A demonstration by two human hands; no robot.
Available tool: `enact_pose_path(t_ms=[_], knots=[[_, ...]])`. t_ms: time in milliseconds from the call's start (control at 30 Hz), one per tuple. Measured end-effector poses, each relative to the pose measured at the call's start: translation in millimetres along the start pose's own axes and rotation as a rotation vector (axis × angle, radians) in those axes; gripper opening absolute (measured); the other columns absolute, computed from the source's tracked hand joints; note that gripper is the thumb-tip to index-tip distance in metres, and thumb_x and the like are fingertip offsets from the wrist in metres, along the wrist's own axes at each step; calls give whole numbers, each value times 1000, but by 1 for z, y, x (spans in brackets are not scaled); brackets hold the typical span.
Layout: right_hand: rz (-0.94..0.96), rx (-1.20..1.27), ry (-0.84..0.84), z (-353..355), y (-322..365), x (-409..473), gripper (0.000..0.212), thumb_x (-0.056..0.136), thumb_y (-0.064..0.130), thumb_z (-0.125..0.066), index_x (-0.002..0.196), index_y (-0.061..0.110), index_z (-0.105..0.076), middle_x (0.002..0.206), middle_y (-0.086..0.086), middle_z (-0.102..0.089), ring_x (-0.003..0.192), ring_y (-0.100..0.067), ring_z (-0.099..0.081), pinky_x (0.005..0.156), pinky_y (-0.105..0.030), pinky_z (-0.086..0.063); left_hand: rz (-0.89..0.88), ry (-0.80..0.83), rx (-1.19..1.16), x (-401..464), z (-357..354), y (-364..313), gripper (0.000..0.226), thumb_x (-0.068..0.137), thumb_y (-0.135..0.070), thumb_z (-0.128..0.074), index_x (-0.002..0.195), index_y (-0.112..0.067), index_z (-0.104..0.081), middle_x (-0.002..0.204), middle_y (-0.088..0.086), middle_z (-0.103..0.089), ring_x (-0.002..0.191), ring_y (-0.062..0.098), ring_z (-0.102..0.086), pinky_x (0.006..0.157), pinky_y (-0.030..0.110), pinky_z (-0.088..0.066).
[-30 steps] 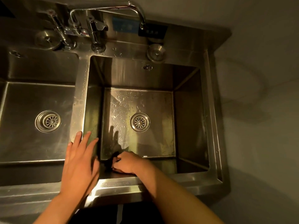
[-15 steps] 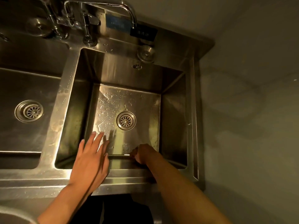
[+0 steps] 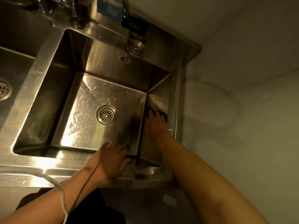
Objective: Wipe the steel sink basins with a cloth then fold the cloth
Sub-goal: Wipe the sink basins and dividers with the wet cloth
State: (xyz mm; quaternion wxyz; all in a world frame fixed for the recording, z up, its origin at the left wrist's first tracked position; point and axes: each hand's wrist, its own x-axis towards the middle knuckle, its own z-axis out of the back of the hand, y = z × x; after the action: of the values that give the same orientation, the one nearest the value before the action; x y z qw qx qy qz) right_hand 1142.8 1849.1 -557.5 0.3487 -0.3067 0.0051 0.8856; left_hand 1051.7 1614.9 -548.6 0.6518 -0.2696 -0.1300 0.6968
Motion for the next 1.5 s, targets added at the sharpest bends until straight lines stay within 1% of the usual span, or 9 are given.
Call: enact_pose_path(t_ms=[200,367,500,733,867,1000,1133,1300,1500], knots=[[29,-65,-373,43,-32,64,43,102,19,-55,143,5,-53,154,-22,-41,143,-44,-36,116,-54,-34,11,9,3,19,-14,-15,50,92,-51,-43,110,-19,-77,104,4,-75,98,28,-72,78,41,-59],[12,-441,-203,75,-45,124,43,95,37,-61,131,13,-65,156,-24,-36,145,-49,-29,118,-62,-25,87,-65,-35,18,-12,-14,45,99,-49,-44,116,-18,-72,105,3,-71,100,29,-66,81,42,-54],[2,-540,-106,46,-34,139,50,103,34,-48,147,11,-49,159,-25,-31,148,-47,-26,122,-57,-24,120,-52,-41,19,-13,-15,46,101,-52,-41,126,-23,-67,122,0,-70,116,27,-61,93,42,-50],[223,-306,298,-47,12,88,47,106,14,-39,151,-2,-38,157,-21,-38,145,-35,-34,99,1,-26,153,-20,-33,21,-8,-19,47,98,-55,-38,122,-28,-67,119,-5,-69,112,21,-61,93,39,-50],[286,-325,407,-93,30,42,54,107,30,-40,158,16,-32,165,-13,-27,151,-35,-25,124,-47,-20,135,-32,-35,19,-10,-19,37,100,-51,-45,108,-25,-70,103,-3,-69,99,25,-63,85,42,-50],[441,-581,500,-96,29,-1,50,106,20,-45,153,5,-38,160,-15,-35,146,-32,-33,120,-38,-23,126,-56,-8,20,-9,-19,37,96,-47,-49,98,-21,-75,91,1,-72,86,27,-68,73,39,-54],[184,-258,546,-67,28,-38,38,106,26,-46,140,11,-57,142,-13,-56,129,-32,-52,115,-46,-36,168,-24,-3,24,-3,-26,50,87,-50,-40,90,-19,-78,83,3,-74,79,29,-72,66,38,-56],[150,-357,347,-9,3,-31,35,104,26,-53,135,12,-59,135,-12,-61,122,-33,-58,107,-45,-43,188,24,-36,19,-7,-21,52,96,-57,-33,115,-27,-71,110,-2,-72,107,22,-64,91,39,-46],[37,-494,161,57,-26,56,46,101,24,-58,144,10,-52,147,-13,-53,136,-34,-49,115,-45,-38,169,-21,-10,22,-13,-17,52,93,-56,-33,103,-24,-73,97,1,-74,94,26,-68,82,40,-52]])
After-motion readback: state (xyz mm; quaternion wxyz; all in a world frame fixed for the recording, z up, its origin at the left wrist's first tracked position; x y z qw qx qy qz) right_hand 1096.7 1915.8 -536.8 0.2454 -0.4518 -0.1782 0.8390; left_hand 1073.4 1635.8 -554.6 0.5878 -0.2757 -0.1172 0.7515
